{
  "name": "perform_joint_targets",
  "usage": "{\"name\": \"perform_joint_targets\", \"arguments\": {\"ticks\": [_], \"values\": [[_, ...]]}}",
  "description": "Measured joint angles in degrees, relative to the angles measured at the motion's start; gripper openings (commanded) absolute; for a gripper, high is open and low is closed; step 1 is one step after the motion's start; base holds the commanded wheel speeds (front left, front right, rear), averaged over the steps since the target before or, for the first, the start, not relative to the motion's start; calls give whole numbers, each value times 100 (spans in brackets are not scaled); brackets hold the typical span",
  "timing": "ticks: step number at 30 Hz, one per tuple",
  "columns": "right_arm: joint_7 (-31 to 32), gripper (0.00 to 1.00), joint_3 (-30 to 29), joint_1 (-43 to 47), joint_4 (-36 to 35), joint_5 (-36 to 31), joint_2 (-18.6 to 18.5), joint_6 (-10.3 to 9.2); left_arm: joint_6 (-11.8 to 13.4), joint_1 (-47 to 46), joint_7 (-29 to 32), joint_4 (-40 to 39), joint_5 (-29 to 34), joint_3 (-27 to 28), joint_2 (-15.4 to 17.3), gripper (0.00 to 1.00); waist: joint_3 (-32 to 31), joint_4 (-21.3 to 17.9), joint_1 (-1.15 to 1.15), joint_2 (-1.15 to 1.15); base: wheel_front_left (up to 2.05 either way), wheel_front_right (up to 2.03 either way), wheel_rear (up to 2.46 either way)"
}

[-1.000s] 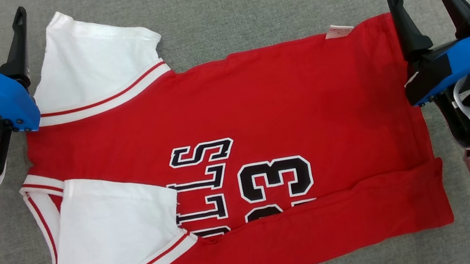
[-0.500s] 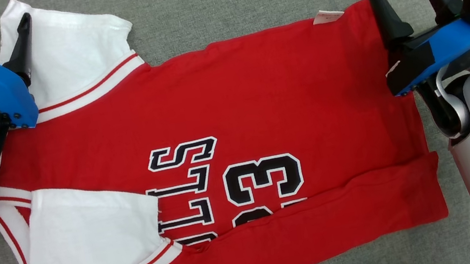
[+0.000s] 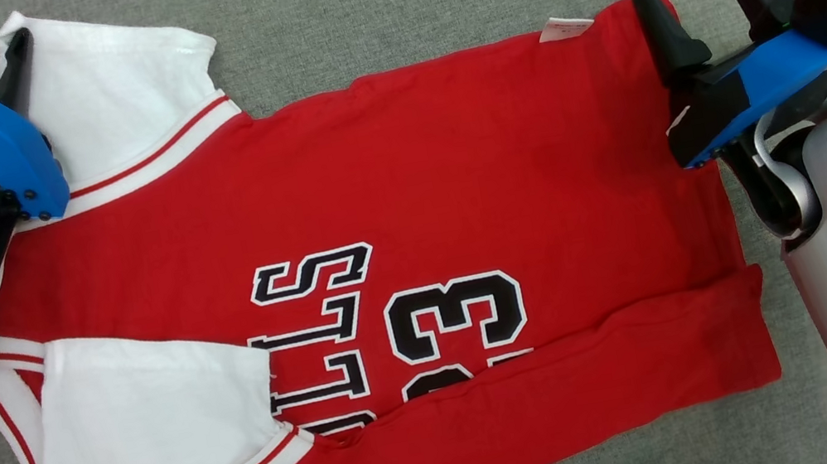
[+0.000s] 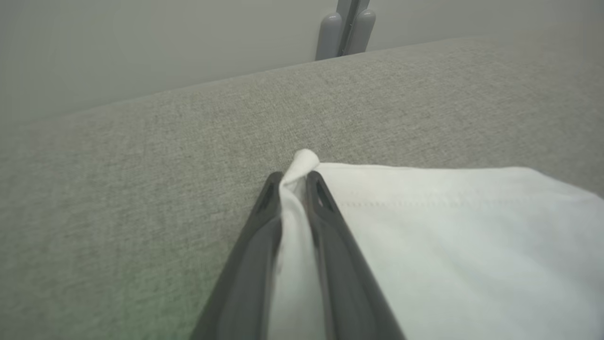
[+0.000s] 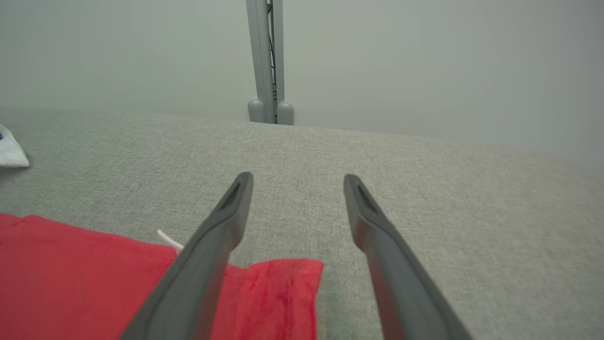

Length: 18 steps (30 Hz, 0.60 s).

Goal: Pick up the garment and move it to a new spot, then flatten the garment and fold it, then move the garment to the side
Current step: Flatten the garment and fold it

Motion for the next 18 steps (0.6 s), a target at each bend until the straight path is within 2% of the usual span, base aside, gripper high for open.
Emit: {"name": "perform_joint_targets", "arguments": {"ticks": [5, 18], "values": [[232, 100, 71, -2, 19, 62, -141, 0, 0, -57, -156, -22, -155, -292, -24, 0, -114, 58, 0, 0, 0, 0, 0], [1377, 100, 199, 347, 18, 581, -593, 0, 0, -266, -720, -254, -361, -947, -83, 0, -319, 300, 0, 0, 0, 0, 0]]}}
